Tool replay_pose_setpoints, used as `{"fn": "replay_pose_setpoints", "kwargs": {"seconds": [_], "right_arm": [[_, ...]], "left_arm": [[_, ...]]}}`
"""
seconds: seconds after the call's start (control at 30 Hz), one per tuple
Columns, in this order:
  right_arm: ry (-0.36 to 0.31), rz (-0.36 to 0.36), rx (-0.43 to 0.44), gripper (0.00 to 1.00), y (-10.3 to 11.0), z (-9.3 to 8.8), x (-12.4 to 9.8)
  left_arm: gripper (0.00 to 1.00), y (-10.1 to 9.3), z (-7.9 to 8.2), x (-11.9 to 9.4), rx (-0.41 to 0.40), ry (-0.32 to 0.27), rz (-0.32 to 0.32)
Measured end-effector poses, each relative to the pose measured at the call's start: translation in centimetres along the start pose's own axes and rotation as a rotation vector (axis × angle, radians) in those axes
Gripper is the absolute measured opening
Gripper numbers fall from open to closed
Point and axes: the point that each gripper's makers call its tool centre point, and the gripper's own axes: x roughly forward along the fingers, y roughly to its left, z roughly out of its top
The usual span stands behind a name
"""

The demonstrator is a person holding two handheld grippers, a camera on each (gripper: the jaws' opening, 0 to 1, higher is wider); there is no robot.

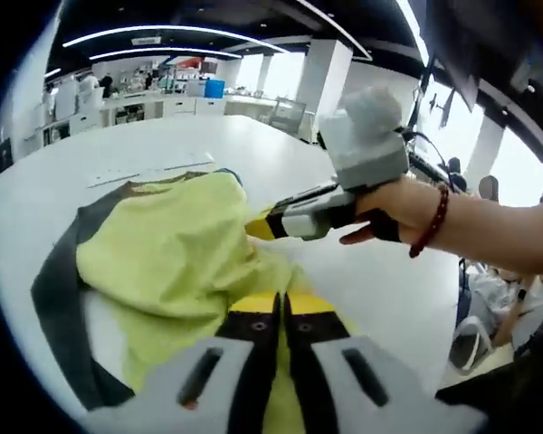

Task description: Fold the garment on the visible template until the final outline fits inside the template.

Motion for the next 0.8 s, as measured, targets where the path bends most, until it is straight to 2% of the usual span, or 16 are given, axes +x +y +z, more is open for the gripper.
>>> {"fn": "replay_pose_setpoints", "kwargs": {"seconds": [0.13,0.27,0.43,0.6,0.7,0.8], "right_arm": [[-0.003,-0.004,-0.011,0.00,-0.4,0.2,-0.6],[0.030,-0.018,-0.001,0.00,-0.5,-0.6,-0.5],[0.057,-0.014,0.012,0.00,0.5,-1.3,-0.4],[0.064,-0.014,0.031,0.00,0.6,-1.5,-0.5],[0.069,-0.013,0.037,0.00,0.7,-1.6,-0.6],[0.071,-0.012,0.038,0.02,0.8,-1.8,-0.9]], "left_arm": [[0.00,1.2,1.6,-1.5,-0.058,-0.064,-0.003],[0.00,2.9,3.3,-2.7,-0.134,-0.141,0.012],[0.00,5.6,4.1,-3.8,-0.169,-0.178,0.041],[0.00,8.1,4.7,-5.0,-0.249,-0.227,0.069],[0.00,9.8,4.5,-5.4,-0.287,-0.240,0.095],[0.00,11.3,4.0,-5.3,-0.363,-0.250,0.097]]}}
